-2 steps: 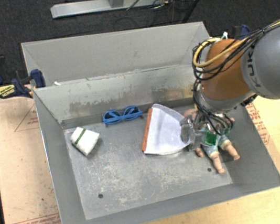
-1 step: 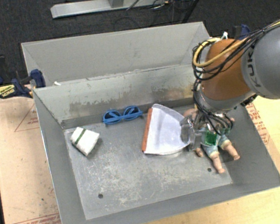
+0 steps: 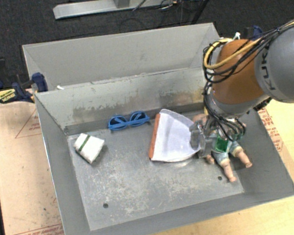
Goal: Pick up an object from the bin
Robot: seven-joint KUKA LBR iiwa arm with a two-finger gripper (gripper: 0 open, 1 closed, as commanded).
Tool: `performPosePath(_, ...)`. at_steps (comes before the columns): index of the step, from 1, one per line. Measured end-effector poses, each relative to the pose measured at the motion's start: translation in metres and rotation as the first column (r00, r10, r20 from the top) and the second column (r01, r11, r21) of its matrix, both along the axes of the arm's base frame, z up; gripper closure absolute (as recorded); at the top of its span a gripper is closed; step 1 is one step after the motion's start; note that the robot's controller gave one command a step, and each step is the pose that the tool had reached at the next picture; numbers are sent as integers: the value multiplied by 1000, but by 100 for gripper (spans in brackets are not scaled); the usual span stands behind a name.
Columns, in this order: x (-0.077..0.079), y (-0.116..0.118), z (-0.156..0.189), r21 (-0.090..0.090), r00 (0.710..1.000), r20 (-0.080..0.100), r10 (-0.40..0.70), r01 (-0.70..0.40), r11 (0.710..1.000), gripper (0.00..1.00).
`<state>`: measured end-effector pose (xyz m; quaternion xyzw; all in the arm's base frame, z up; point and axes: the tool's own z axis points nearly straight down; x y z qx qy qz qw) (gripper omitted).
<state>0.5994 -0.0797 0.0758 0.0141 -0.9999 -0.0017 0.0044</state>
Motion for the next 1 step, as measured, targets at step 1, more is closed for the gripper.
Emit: performPosePath(1,1,0,14,-1,1000,3,0,0,1000,100)
